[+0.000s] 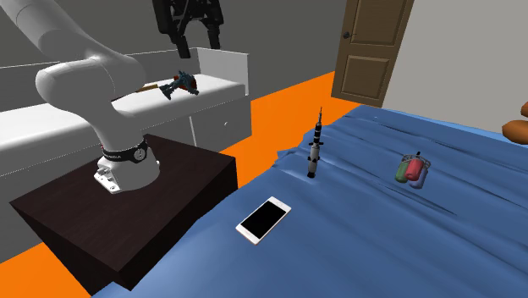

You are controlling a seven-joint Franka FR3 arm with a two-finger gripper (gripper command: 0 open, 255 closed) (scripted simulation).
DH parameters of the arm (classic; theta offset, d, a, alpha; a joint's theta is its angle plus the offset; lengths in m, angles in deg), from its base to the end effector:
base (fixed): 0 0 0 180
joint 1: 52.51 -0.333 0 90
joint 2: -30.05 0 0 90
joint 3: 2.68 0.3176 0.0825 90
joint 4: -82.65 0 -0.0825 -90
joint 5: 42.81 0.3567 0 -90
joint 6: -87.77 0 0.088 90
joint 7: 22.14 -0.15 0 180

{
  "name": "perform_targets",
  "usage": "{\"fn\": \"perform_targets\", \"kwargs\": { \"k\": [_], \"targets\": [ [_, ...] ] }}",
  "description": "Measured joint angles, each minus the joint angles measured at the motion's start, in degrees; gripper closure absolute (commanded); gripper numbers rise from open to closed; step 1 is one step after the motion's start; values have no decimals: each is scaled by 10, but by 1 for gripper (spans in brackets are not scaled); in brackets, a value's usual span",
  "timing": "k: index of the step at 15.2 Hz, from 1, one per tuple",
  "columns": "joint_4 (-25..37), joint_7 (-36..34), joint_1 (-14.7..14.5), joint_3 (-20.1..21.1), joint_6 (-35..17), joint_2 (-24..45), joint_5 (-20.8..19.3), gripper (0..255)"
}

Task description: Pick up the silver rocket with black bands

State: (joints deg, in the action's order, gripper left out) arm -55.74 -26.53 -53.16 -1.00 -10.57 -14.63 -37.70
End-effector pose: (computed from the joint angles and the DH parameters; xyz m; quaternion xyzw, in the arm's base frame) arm 0.2959 0.0258 0.5339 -0.9983 0.0264 -0.0384 0.0362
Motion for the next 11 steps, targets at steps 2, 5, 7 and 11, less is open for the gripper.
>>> {"fn": "perform_targets", "kwargs": {
  "k": [2,5,7,11],
  "targets": [
    [-5,-7,-2,7,-8,1,3,0],
    [-36,-42,-9,41,-58,8,16,0],
    [-53,-68,-13,66,-93,16,24,0],
    [-69,-126,-20,123,-170,60,36,0]
  ]
}}
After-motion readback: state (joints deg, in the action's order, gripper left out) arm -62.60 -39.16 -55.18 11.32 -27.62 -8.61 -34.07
